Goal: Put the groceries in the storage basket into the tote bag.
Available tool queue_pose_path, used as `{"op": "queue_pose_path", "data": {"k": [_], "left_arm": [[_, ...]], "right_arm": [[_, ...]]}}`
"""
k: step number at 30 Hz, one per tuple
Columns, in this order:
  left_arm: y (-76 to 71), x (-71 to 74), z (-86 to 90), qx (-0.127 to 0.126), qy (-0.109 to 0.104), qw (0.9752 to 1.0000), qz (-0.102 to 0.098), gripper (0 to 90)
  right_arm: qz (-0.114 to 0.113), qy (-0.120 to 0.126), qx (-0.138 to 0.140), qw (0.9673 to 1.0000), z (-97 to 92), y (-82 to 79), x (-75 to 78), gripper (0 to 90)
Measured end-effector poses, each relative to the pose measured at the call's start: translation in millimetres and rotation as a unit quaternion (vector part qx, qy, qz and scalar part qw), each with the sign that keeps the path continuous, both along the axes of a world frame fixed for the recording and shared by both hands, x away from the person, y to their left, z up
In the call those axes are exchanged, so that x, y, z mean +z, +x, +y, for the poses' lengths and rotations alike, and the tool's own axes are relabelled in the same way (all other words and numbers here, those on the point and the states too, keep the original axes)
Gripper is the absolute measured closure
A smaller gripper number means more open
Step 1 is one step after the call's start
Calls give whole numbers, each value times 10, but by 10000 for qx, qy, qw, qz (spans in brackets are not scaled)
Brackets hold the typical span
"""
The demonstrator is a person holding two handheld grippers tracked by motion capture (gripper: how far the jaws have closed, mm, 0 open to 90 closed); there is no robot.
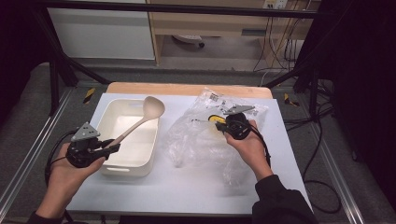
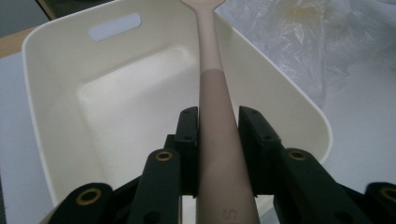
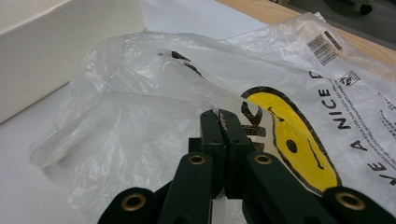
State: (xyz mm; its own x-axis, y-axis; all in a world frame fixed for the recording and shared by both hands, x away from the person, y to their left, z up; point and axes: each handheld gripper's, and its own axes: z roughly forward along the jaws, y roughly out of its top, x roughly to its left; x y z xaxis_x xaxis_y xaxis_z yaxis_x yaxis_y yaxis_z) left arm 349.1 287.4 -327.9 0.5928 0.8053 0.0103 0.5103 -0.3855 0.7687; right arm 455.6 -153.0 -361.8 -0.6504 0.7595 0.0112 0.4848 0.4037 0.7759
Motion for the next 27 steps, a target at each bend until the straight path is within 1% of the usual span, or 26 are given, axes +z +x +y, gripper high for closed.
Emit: {"op": "queue_pose_path", "data": {"k": [3, 8, 9, 15, 16, 20, 21, 23, 27], "left_arm": [[-25, 7, -43, -71, -23, 10000, -13, 699], [-77, 25, -128, -180, -45, 9998, -47, 700], [-82, 24, -147, -203, -51, 9998, -40, 700], [-115, 17, -266, -406, -10, 9992, 10, 700], [-127, 17, -278, -446, -3, 9990, -1, 700], [-190, 8, -278, -550, -76, 9985, -25, 700], [-205, 4, -279, -560, -85, 9984, -15, 700], [-235, 0, -295, -609, -44, 9981, -8, 700], [-296, -12, -348, -742, -58, 9972, 28, 700]], "right_arm": [[-8, 1, 7, 10000, 3, 3, 16, 900], [40, -5, 12, 10000, 8, 22, 51, 900], [12, 13, 23, 10000, 8, 25, 58, 900], [37, 54, 28, 10000, -2, 40, 111, 900], [54, 84, 5, 9999, 0, 40, 117, 900], [130, 36, -29, 9999, 20, 43, 125, 900], [120, 12, -36, 9999, 27, 39, 137, 900], [116, 47, -21, 9999, 42, 32, 165, 900], [102, 12, 51, 9999, 90, 31, 211, 900]]}}
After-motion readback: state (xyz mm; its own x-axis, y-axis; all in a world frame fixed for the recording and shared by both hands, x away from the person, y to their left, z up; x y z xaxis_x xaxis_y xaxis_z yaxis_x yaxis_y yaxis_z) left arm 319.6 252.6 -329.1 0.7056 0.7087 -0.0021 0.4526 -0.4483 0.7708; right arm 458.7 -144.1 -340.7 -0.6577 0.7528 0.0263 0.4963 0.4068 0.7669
